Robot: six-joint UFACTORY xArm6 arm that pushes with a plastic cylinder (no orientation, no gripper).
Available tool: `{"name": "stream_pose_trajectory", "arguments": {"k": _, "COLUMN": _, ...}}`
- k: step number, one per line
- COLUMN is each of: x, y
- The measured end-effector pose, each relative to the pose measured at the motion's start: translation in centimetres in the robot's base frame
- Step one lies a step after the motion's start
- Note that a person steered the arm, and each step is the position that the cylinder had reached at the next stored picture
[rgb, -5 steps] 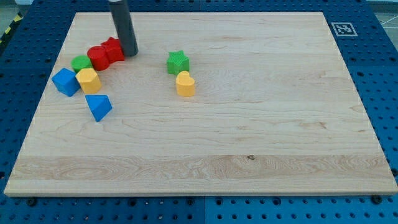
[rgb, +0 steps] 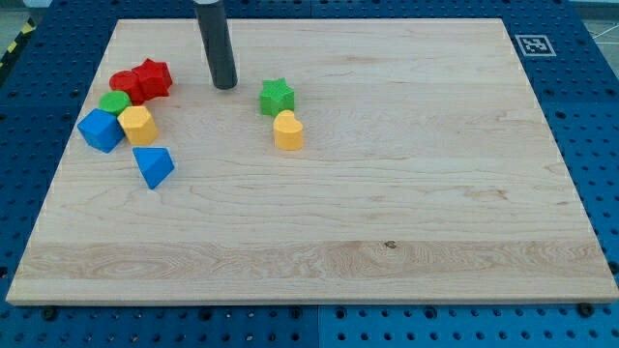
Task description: Move the blue triangle to the center left
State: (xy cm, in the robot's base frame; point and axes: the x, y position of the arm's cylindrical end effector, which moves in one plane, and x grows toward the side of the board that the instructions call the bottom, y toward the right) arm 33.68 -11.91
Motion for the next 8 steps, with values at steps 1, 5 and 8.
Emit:
{"name": "stream_pose_trajectory", "arguments": {"k": 1, "x": 10.1, "y": -2.7}}
{"name": "stream_pose_trajectory", "arguments": {"k": 5, "x": 18.1, "y": -2.4}}
{"name": "stream_pose_trajectory", "arguments": {"k": 8, "x": 17.7, "y": -6.2}}
